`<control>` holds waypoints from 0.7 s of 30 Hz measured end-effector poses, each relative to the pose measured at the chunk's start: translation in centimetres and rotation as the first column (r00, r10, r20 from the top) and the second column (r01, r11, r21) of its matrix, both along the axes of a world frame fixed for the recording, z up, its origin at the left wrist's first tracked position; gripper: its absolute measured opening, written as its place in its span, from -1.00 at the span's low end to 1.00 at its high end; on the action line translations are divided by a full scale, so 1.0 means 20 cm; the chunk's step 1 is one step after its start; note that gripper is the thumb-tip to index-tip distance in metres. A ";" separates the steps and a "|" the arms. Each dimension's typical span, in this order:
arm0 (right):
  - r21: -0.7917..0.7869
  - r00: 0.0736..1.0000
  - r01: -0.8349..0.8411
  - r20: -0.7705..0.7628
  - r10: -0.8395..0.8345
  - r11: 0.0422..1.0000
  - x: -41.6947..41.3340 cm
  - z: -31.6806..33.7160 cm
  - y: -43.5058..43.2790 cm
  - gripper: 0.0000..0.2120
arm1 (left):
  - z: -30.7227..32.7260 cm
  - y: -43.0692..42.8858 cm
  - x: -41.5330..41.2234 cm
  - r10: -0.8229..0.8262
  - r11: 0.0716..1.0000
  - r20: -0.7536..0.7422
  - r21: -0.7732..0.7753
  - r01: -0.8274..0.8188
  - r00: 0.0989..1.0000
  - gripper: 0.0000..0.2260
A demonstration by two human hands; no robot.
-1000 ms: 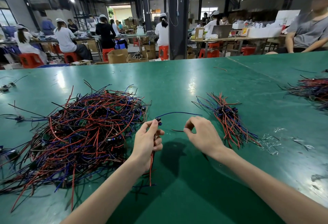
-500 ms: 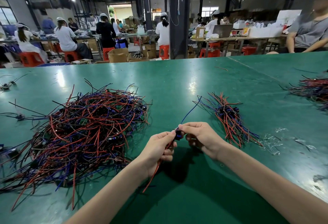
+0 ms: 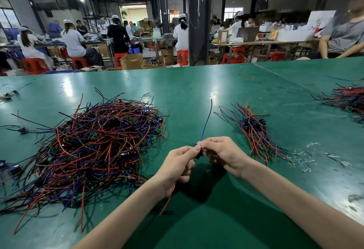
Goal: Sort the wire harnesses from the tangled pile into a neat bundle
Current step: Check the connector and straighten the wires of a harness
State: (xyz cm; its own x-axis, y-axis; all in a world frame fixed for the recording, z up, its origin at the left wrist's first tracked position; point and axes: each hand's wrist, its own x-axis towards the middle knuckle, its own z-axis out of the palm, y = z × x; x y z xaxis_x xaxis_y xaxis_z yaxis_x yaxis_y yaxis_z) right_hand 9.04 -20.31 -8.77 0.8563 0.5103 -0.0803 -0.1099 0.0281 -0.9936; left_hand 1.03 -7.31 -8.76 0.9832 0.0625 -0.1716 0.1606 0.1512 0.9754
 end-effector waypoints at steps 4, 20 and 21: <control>0.048 0.999 0.047 -0.016 -0.046 0.998 0.02 0.00 0.00 -0.88 | -0.01 0.00 0.01 0.013 1.000 0.007 -0.003 -0.013 1.000 -0.89; 0.182 0.905 0.413 -0.195 -0.379 0.892 0.21 0.09 -0.16 -0.90 | -0.01 0.00 0.00 -0.074 0.997 -0.016 -0.027 0.073 0.997 -0.82; 0.180 0.898 0.427 -0.196 -0.393 0.886 0.22 0.10 -0.17 -0.90 | -0.01 0.00 0.00 -0.075 0.997 -0.016 -0.027 0.074 0.997 -0.82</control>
